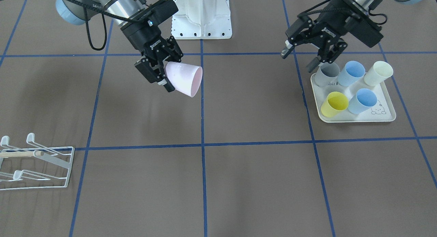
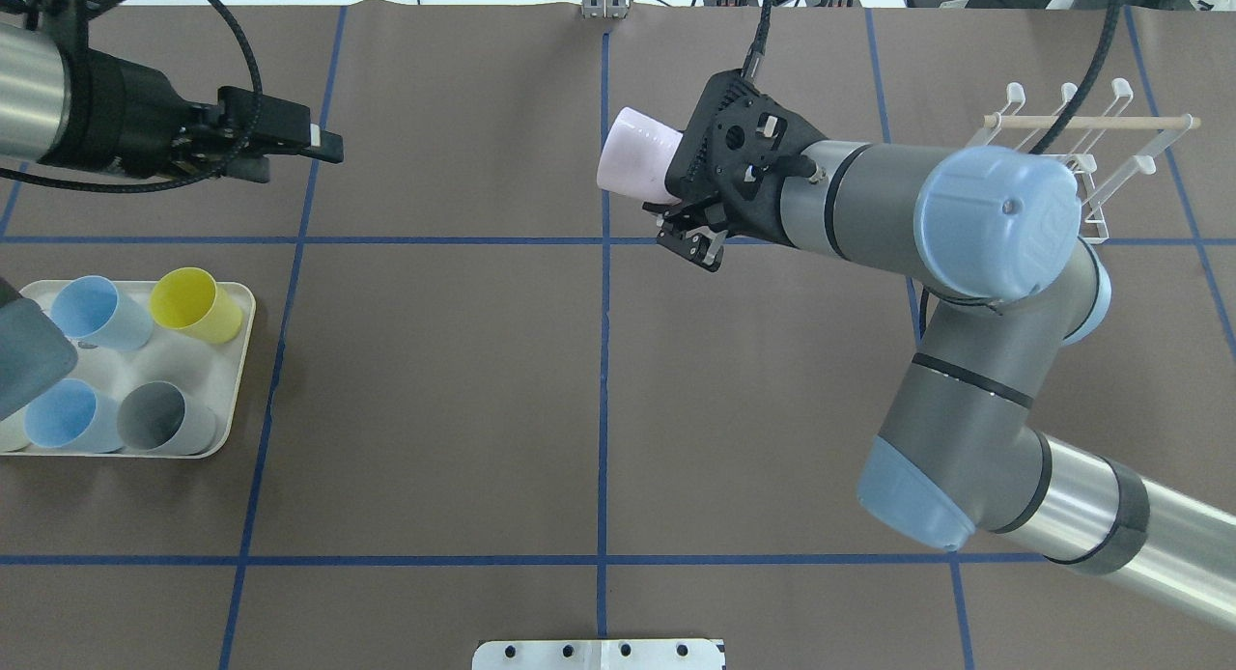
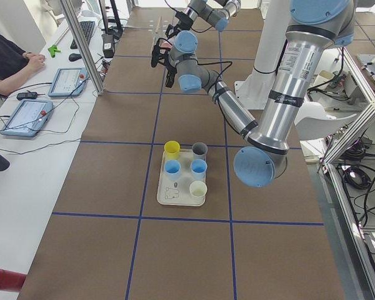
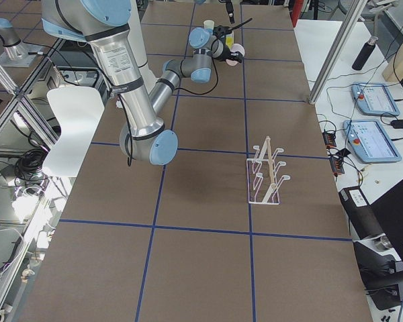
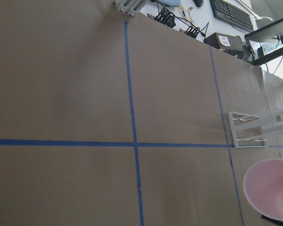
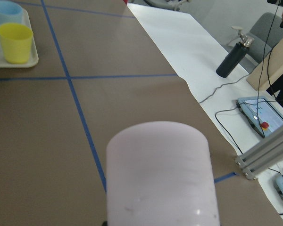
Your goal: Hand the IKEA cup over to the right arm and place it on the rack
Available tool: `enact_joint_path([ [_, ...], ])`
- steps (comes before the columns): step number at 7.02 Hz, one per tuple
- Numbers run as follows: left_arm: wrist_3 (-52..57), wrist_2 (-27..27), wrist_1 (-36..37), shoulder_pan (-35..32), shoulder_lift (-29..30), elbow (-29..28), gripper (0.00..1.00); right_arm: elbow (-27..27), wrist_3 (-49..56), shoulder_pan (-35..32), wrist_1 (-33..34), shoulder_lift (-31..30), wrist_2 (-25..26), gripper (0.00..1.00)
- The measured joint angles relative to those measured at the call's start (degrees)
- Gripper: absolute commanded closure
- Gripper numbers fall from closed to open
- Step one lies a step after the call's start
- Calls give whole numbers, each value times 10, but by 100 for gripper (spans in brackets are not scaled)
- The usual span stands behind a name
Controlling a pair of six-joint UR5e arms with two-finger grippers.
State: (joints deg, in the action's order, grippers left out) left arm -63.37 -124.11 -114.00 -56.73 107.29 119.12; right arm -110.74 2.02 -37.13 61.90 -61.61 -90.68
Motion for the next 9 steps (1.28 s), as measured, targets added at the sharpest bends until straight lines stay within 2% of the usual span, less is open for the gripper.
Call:
enact_joint_path([
  [2, 182, 1, 107, -62, -18, 16, 0, -2, 127, -72, 115, -2, 2, 61],
  [3, 242, -1, 124, -85, -39, 24, 0, -3, 218, -112, 178, -3, 5, 61],
  [5, 273, -3, 135, -103, -58, 39, 0, -4, 418, -184, 273, -21, 36, 62],
  [7, 275, -4, 135, -106, -69, 46, 0, 1, 604, -234, 290, -69, 92, 65],
  [9, 275, -5, 134, -105, -76, 49, 0, 23, 687, -253, 285, -94, 123, 65],
])
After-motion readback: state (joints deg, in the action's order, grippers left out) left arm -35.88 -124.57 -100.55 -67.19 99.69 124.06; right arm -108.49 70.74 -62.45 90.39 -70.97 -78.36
